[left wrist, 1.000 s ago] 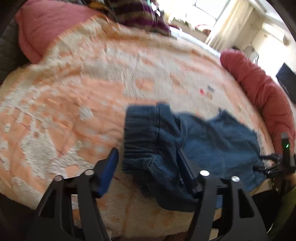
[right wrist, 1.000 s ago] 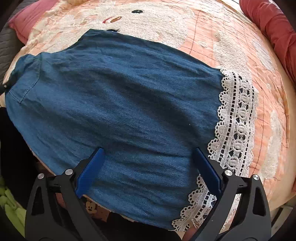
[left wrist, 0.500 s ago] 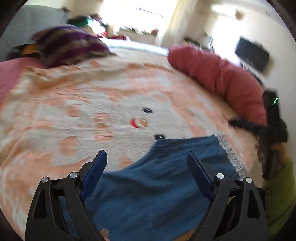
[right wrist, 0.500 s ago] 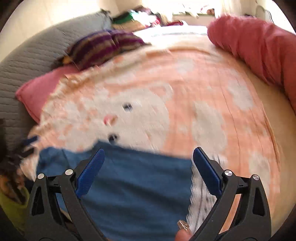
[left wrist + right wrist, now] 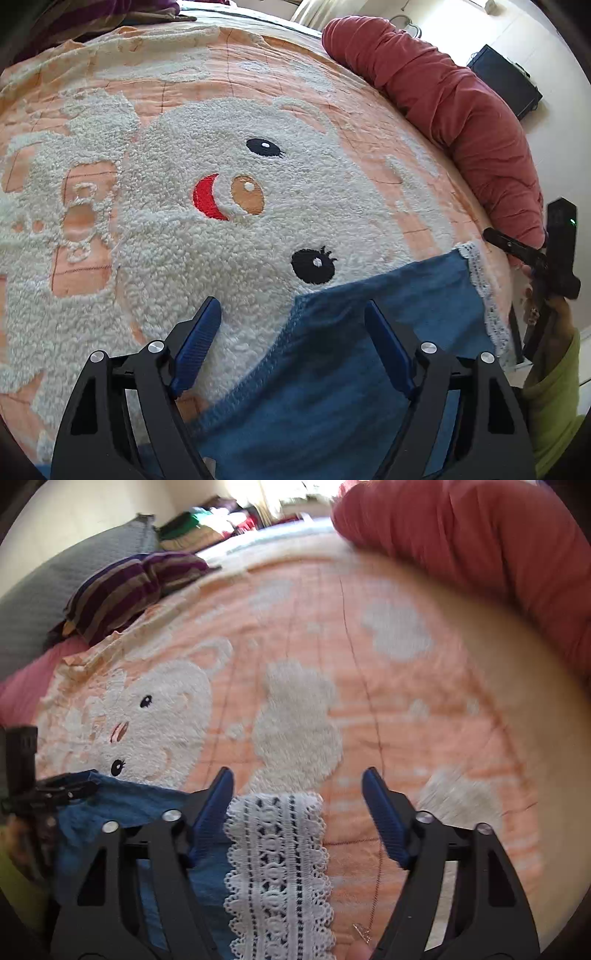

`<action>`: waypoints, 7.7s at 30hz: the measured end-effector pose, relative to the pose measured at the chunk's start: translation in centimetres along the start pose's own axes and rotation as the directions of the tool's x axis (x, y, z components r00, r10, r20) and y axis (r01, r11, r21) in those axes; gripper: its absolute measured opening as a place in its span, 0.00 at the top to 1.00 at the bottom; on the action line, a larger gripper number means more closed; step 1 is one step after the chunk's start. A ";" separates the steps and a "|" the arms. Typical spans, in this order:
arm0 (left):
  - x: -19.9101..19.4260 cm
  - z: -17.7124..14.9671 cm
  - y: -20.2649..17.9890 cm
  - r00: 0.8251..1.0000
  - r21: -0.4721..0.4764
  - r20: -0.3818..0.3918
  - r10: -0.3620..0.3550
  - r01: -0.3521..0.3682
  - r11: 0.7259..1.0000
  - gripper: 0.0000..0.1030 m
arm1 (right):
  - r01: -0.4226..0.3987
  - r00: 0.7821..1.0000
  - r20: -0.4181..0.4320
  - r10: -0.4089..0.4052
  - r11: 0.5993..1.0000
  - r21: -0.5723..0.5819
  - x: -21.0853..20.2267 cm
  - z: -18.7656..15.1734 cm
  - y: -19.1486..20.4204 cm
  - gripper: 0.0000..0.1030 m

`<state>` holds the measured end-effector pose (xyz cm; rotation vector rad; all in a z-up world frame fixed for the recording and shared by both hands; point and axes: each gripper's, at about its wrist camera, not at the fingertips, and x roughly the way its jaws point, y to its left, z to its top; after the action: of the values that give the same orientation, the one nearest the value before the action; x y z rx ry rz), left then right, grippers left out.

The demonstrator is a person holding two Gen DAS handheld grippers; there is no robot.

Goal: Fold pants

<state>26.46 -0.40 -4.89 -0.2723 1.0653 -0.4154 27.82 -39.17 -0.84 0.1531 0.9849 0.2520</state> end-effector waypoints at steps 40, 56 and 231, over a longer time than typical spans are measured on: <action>-1.2 -0.6 -0.4 0.989 -0.004 0.128 0.068 -0.068 0.998 0.59 | 0.143 0.989 0.038 -0.140 0.985 -0.101 2.2 -0.8 0.1 0.55; -11.0 -6.2 -2.3 0.946 0.067 0.224 0.235 -0.255 0.964 0.45 | -0.104 0.993 -0.006 0.116 0.872 -0.478 -0.2 -4.4 13.6 0.42; 11.2 3.2 -18.5 0.970 0.294 -0.141 -0.199 0.233 0.927 0.82 | -0.331 0.925 -0.067 0.374 0.880 0.341 -1.9 -8.9 -2.3 0.85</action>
<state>30.30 -21.90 -4.58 -0.0875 1.0624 -0.7957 19.71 -41.82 -4.72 0.6309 1.1223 0.4389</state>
